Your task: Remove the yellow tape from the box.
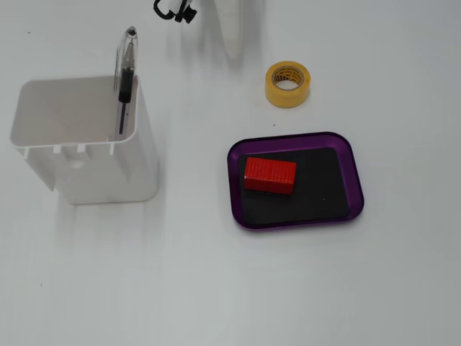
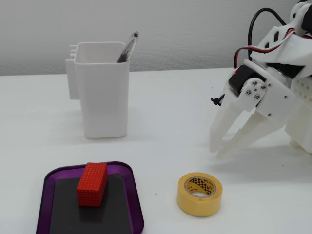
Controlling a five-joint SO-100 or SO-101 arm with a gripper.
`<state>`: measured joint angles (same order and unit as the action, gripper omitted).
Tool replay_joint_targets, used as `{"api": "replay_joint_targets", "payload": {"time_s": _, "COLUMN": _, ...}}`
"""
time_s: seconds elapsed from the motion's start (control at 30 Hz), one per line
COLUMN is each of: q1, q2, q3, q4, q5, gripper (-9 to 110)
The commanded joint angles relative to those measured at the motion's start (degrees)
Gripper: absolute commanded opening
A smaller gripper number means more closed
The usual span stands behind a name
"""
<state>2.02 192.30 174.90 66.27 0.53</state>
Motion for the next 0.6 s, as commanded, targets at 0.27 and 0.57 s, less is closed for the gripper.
{"api": "replay_joint_targets", "payload": {"time_s": 0.27, "q1": 0.26, "q2": 4.48, "q3": 0.26, "q4": -0.97, "q5": 0.09, "gripper": 0}}
{"api": "replay_joint_targets", "payload": {"time_s": 0.57, "q1": 0.35, "q2": 4.48, "q3": 0.26, "q4": -0.97, "q5": 0.18, "gripper": 0}}
